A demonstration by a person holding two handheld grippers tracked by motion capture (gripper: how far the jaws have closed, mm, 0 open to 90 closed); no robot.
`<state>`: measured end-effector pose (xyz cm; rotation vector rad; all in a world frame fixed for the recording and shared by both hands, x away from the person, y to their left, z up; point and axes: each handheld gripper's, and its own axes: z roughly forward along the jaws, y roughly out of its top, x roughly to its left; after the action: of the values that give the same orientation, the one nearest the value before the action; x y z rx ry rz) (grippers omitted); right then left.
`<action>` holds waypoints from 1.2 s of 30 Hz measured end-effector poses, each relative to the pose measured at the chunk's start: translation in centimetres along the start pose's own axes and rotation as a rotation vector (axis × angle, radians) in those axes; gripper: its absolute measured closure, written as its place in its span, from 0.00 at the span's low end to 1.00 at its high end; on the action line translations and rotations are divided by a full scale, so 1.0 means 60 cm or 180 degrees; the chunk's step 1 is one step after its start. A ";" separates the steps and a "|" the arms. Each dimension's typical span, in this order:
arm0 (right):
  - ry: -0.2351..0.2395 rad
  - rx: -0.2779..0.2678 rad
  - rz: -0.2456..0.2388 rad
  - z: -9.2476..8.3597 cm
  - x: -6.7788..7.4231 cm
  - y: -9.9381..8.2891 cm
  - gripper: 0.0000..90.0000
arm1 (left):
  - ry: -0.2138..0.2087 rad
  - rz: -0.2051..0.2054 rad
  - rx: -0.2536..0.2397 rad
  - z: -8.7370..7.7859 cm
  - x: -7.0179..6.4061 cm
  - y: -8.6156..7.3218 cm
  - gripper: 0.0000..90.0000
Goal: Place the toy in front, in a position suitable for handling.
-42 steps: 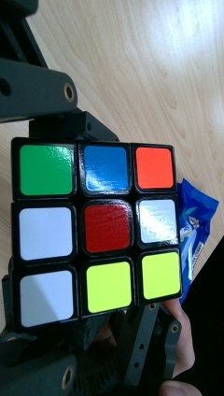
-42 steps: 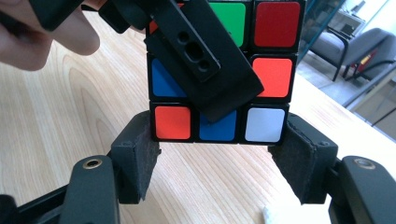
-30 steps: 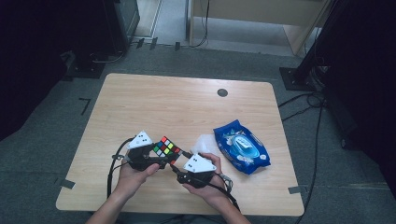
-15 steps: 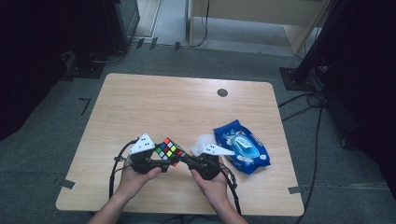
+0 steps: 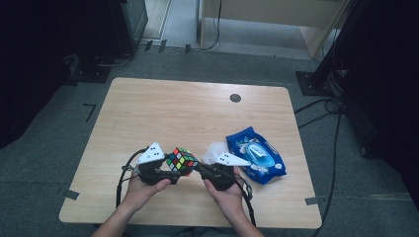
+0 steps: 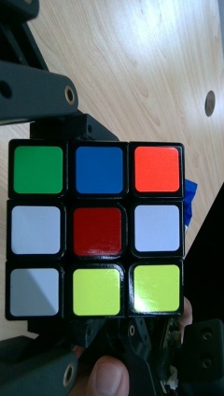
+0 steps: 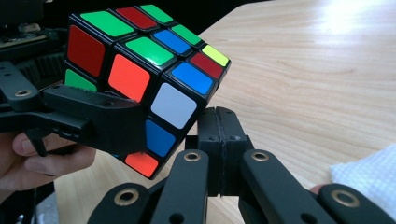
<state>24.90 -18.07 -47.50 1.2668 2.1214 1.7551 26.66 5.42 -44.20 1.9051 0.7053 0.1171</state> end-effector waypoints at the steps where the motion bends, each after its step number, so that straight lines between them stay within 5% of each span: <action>1: -0.0004 -0.0018 -0.0042 -0.002 0.001 0.001 1.00 | -0.0020 -0.0006 0.0000 0.000 0.000 0.000 0.38; 5: 0.0015 -0.0039 -0.0157 -0.009 0.001 0.006 1.00 | -0.0088 -0.0029 -0.0012 0.000 0.003 -0.002 0.38; 8: -0.0085 -0.0082 -0.0367 -0.016 0.001 0.016 0.88 | -0.0039 -0.0065 -0.0087 -0.005 0.009 -0.002 0.38; 11: -0.0565 -0.0150 -0.0813 -0.039 -0.010 0.034 0.74 | 0.0002 -0.0088 -0.0085 -0.008 0.017 -0.008 0.38; 16: -0.0882 0.0205 -0.0866 -0.062 -0.059 0.032 0.69 | 0.0053 -0.0142 -0.0073 -0.008 0.029 -0.015 0.38; 20: -0.0791 0.0608 -0.0825 -0.052 -0.084 0.006 0.65 | 0.0101 -0.0114 -0.0060 -0.005 0.029 -0.019 0.38; 22: -0.0931 0.0766 -0.0852 -0.037 -0.090 -0.011 0.63 | 0.0131 -0.0069 -0.0052 -0.003 0.028 -0.021 0.38; 27: -0.1200 0.0883 -0.0714 -0.015 -0.102 -0.029 0.63 | 0.0175 0.0067 -0.0067 -0.002 0.023 -0.025 0.38; 32: -0.1164 0.0943 -0.0646 -0.010 -0.110 -0.037 0.71 | 0.0177 0.0137 -0.0038 0.002 0.019 -0.029 0.38; 36: -0.1158 0.0870 -0.0589 -0.007 -0.114 -0.038 0.90 | 0.0176 0.0172 -0.0013 0.007 0.014 -0.031 0.38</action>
<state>27.88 -22.76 -52.08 1.2812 2.2212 1.0932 26.74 6.06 -46.19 1.9237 0.6904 0.2057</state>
